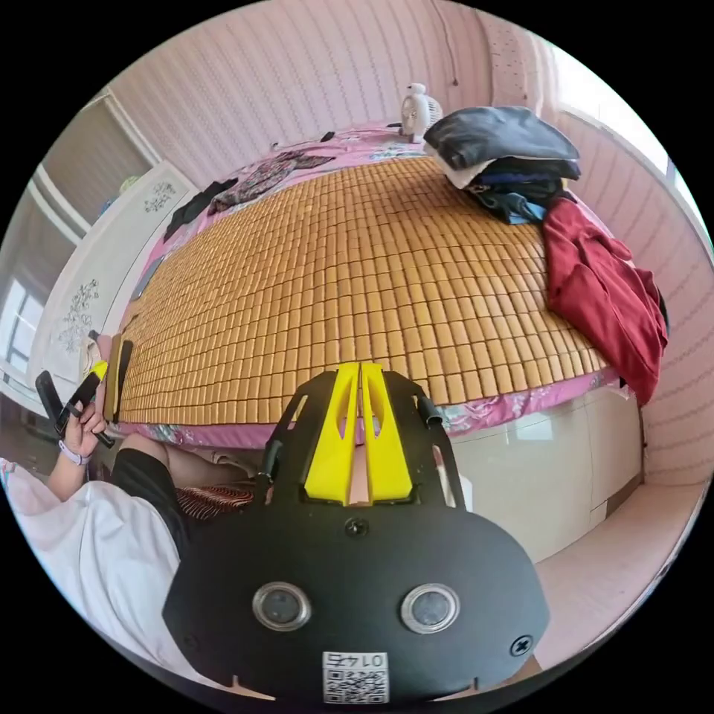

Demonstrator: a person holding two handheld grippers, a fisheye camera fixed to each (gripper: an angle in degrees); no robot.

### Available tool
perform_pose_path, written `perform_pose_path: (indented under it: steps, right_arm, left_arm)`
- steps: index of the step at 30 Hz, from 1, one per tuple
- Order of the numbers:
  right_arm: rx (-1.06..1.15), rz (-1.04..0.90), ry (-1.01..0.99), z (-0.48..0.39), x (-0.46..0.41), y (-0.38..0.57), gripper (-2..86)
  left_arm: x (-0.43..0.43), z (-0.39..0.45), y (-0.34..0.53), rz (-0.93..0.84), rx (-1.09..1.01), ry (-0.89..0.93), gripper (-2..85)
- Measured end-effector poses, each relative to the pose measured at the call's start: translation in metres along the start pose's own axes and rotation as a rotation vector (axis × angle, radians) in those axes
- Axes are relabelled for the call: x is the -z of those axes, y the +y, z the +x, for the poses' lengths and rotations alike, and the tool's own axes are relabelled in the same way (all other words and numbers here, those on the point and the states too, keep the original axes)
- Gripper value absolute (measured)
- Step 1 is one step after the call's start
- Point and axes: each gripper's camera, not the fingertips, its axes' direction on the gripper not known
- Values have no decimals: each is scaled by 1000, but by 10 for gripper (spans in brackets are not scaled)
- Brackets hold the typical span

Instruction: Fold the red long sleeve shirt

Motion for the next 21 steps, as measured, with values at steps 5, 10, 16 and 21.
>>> perform_pose_path:
  steps: [5, 10, 16, 21]
  right_arm:
    - [-184, 75, 92, 85, 50, -17, 43]
    - [-304, 140, 203, 154, 84, -66, 86]
    - [-362, 128, 214, 202, 94, -149, 134]
    - [-310, 78, 178, 184, 118, -159, 48]
  left_arm:
    - [-146, 66, -92, -139, -256, 187, 18]
    - [-297, 139, -154, -292, -430, 304, 76]
    - [-450, 217, -189, -418, -634, 214, 114]
    - [-510, 244, -199, -451, -696, 181, 135]
